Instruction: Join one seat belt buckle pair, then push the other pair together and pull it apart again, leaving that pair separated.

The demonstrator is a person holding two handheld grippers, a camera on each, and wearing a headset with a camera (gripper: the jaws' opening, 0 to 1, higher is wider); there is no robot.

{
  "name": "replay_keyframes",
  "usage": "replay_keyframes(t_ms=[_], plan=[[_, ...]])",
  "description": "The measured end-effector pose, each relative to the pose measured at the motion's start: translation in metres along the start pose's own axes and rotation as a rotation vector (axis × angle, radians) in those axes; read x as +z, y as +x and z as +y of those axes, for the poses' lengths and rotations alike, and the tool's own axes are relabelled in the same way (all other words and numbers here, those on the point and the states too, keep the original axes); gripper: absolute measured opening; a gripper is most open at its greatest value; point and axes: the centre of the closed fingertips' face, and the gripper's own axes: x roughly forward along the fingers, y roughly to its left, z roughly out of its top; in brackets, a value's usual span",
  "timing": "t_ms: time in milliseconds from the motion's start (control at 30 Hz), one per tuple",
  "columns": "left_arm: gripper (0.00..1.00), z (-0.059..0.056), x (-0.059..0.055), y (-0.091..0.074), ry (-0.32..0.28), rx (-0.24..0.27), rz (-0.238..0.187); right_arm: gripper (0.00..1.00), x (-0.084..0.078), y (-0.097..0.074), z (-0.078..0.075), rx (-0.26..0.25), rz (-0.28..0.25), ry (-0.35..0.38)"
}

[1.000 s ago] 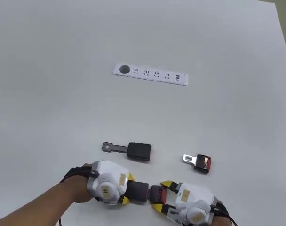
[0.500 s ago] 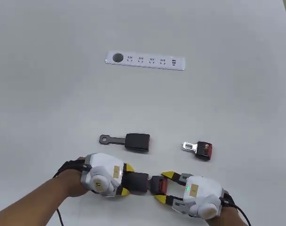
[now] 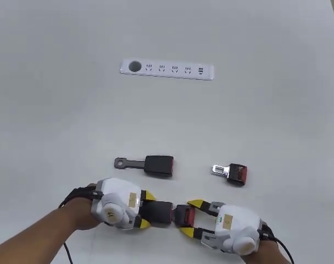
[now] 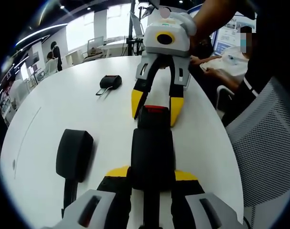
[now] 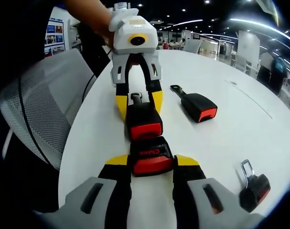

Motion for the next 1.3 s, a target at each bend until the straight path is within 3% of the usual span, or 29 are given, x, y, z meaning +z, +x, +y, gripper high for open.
replay_keyframes(t_ms=[467, 800, 1100, 1300], plan=[[0.32, 0.0005, -0.0001, -0.0002, 0.009, -0.006, 0.018, 0.32, 0.0009, 0.0011, 0.0000, -0.003, 0.004, 0.011], [0.33, -0.0008, 0.0026, -0.0002, 0.027, 0.013, 0.084, 0.33, 0.0002, 0.0034, 0.0015, -0.020, 0.077, -0.026], [0.34, -0.0010, 0.0034, -0.0015, 0.028, 0.014, 0.109, 0.34, 0.0019, 0.0042, 0.0005, -0.033, 0.132, -0.044], [0.48, -0.0059, 0.0021, -0.0020, 0.027, -0.009, 0.125, 0.39, 0.0063, 0.0030, -0.0005, -0.050, 0.122, -0.001]])
